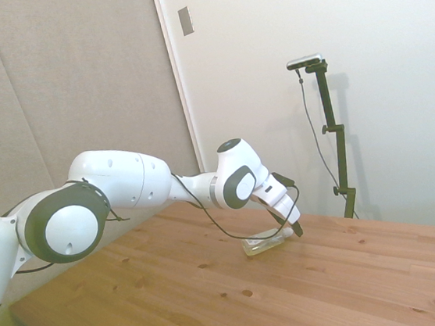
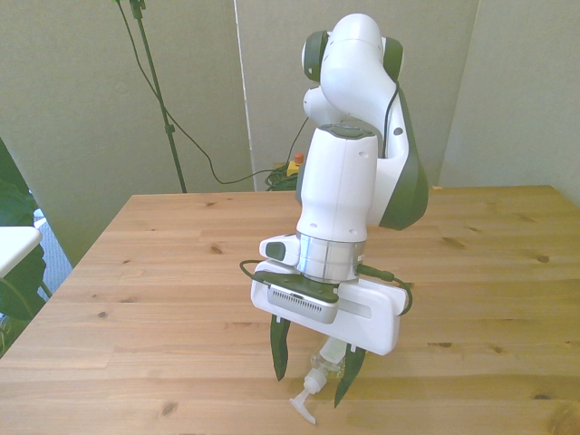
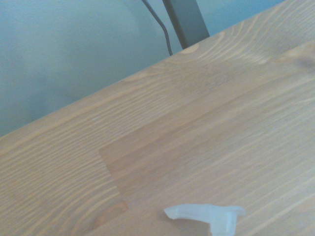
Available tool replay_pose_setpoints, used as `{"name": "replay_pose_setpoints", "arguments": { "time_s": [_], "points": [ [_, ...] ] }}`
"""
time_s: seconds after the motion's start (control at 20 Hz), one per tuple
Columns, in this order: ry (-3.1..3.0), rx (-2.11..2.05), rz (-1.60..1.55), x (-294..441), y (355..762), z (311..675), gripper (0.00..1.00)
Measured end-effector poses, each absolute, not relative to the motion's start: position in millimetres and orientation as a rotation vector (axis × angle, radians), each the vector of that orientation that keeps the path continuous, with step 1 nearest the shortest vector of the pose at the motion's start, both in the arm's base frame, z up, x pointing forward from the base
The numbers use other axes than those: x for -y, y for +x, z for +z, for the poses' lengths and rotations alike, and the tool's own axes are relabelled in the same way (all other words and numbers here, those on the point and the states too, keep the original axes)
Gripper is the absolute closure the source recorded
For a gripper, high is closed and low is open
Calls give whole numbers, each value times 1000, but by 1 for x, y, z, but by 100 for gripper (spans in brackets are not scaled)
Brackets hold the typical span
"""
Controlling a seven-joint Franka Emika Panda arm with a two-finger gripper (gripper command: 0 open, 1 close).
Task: Stand the sanitizer
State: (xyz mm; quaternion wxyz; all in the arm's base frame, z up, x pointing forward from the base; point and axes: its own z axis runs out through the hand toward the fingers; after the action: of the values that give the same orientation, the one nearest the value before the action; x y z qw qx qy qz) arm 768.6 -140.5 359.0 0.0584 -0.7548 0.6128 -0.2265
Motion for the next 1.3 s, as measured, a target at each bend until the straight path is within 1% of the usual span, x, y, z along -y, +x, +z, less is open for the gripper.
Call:
{"name": "replay_pose_setpoints", "arguments": {
  "time_s": [0.5, 1.3],
  "points": [
    [-2296, -1866, -672, 143, 771, 347, 100],
    [-2265, -1880, -664, 148, 771, 350, 100]
  ]
}}
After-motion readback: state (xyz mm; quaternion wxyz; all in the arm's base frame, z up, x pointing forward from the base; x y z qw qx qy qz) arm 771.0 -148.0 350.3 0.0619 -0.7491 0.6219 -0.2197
